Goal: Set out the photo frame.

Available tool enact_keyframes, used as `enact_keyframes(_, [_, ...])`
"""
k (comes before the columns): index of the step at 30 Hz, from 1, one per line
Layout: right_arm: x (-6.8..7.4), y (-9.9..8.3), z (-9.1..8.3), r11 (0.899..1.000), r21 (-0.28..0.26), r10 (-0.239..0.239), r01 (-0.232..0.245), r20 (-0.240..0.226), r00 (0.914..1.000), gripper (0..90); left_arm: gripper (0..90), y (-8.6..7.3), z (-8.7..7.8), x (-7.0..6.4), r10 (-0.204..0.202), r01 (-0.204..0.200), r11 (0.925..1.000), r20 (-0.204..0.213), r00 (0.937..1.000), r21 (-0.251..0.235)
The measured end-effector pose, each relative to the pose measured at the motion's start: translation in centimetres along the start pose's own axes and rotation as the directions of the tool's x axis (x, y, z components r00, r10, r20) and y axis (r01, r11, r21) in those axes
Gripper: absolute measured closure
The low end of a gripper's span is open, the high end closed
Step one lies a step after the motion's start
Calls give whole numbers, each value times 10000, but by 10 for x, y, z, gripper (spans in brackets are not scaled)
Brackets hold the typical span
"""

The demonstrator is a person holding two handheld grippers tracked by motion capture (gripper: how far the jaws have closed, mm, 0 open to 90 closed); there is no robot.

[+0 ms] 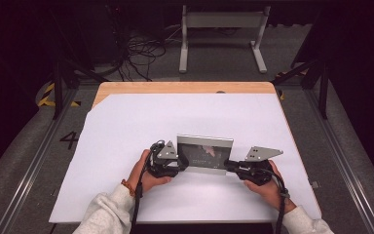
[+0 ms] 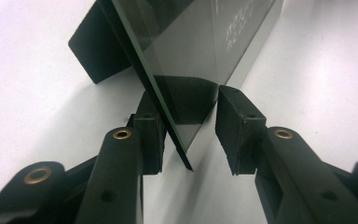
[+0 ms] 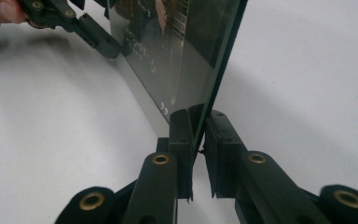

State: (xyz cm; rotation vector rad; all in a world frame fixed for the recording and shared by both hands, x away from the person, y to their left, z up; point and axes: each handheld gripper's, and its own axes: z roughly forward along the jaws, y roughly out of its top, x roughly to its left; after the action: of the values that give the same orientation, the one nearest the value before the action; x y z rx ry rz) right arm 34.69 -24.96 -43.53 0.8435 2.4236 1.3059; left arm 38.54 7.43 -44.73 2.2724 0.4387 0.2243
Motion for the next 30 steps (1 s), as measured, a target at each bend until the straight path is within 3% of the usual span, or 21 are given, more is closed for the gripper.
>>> enact_keyframes(13, [1,6,12,9999,-99,99,-97,119,9999,803,655,-7,-8,0,65,-56,9997,-374,9993,232])
enact_keyframes(30, [6,9,16,9996,86,-275,272,350,9990,794,678,-12,-11,3,24,-17,9997,-285,9996,252])
